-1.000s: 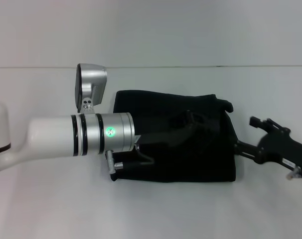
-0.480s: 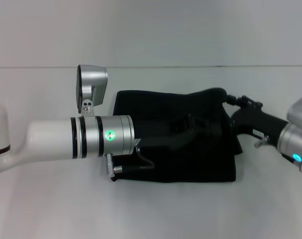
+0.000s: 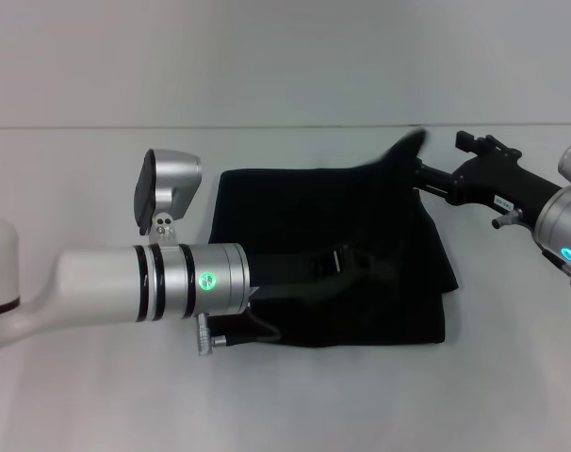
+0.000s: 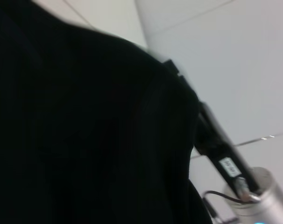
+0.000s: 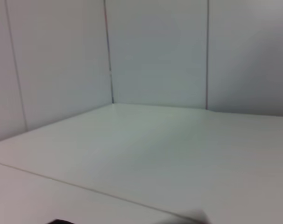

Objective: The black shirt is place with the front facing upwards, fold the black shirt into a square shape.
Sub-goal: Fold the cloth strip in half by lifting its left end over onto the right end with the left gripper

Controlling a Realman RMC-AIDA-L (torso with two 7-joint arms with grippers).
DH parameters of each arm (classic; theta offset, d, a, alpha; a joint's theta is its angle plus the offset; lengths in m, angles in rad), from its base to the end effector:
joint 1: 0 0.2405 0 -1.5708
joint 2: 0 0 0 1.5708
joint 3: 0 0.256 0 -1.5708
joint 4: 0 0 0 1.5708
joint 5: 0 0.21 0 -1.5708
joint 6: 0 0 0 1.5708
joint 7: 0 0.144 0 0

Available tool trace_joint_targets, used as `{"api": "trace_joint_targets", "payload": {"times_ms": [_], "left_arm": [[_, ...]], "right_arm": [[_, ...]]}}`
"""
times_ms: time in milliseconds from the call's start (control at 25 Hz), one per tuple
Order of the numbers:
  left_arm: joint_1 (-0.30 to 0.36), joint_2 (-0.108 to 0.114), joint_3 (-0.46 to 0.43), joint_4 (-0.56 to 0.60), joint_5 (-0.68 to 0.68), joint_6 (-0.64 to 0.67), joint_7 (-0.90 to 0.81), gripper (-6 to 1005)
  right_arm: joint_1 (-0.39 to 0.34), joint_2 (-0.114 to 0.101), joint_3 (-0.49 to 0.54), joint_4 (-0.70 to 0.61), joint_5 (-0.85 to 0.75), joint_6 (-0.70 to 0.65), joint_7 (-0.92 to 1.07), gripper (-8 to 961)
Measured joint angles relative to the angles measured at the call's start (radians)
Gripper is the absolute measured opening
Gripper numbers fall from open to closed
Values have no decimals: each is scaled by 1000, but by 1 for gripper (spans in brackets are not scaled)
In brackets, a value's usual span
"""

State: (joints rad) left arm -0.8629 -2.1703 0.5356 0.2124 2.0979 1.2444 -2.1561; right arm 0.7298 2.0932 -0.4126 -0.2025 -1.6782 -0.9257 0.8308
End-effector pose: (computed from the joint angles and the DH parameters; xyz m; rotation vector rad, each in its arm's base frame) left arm -0.1815 0.3577 -0.1123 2.2732 1.8857 0.7968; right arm 0.2712 0.4088 -0.0354 -2.1279 0.6302 0.6168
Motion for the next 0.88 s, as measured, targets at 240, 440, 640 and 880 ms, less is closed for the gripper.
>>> {"api": "trace_joint_targets", "payload": {"times_ms": [240, 440, 640, 880], "left_arm": [[-8, -2, 7, -40, 1, -87, 26, 38], [-15, -2, 13, -45, 1, -73, 27, 115], [0, 5, 6, -15, -8, 68, 27, 274], [84, 13, -2, 159, -33, 260, 50, 454]], "right_arm": [[-17, -1, 10, 0, 6, 52, -3, 946], [-84, -1, 72, -11, 109, 9, -3, 946], [-176, -5, 109, -18, 245, -119, -2, 946], [-260, -11, 78, -45, 193, -333, 2, 946]]}}
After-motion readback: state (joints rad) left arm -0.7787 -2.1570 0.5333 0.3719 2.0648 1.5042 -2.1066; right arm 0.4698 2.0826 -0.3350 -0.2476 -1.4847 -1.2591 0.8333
